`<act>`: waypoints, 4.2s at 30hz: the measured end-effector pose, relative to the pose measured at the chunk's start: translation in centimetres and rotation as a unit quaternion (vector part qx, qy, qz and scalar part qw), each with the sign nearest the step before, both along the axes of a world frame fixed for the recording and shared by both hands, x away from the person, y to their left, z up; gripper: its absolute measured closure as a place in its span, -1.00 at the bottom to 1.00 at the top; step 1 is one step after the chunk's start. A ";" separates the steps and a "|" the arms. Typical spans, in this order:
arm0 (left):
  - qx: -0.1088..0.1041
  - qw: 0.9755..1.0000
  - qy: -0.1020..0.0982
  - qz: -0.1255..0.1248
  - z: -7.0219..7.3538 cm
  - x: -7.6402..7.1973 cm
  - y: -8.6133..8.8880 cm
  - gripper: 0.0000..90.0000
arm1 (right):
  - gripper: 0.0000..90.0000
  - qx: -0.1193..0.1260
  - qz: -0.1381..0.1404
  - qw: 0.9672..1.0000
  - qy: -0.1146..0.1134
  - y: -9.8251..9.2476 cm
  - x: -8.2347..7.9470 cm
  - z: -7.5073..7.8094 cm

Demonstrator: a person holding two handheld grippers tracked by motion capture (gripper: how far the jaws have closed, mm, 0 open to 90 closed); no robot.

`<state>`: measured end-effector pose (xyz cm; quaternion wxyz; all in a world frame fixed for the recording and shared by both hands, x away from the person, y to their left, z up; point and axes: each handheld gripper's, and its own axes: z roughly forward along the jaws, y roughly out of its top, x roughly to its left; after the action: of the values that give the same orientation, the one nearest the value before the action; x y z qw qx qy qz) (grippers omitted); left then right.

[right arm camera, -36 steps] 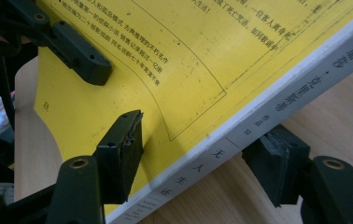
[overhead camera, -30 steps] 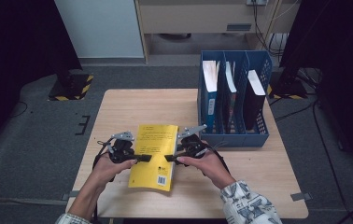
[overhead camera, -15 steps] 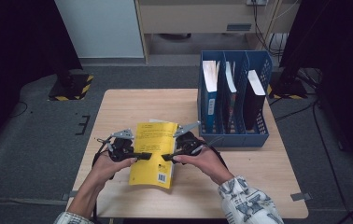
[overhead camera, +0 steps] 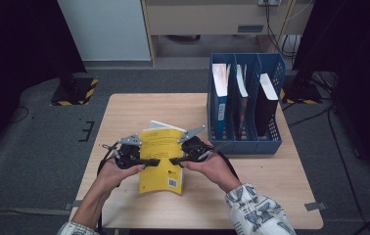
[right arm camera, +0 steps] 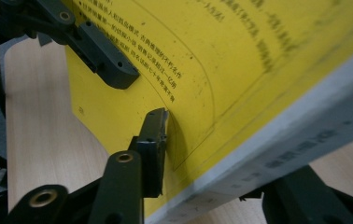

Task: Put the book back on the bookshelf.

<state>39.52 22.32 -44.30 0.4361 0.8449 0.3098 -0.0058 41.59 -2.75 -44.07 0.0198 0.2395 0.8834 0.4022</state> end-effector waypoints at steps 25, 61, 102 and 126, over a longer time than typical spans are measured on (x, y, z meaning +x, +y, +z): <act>0.005 0.997 -0.043 0.057 0.6 0.4 0.8 0.59 | 0.64 -0.027 -0.011 0.998 -0.057 -0.1 0.1 1.9; 0.017 0.993 -0.060 0.101 1.1 1.2 0.8 0.76 | 0.66 -0.032 -0.032 0.994 -0.095 -0.7 0.5 2.5; 0.032 0.991 -0.054 0.121 -1.3 -0.4 0.7 0.10 | 0.52 0.008 0.003 0.997 -0.080 -0.3 0.5 5.4; 0.077 0.968 -0.057 0.231 -6.7 -3.2 6.2 -0.68 | 0.66 0.002 -0.003 0.997 -0.082 0.4 0.4 4.8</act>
<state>36.33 28.57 -51.03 0.3759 0.7805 0.4707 0.1672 41.95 -2.36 -39.26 0.0929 0.2079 0.8775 0.4221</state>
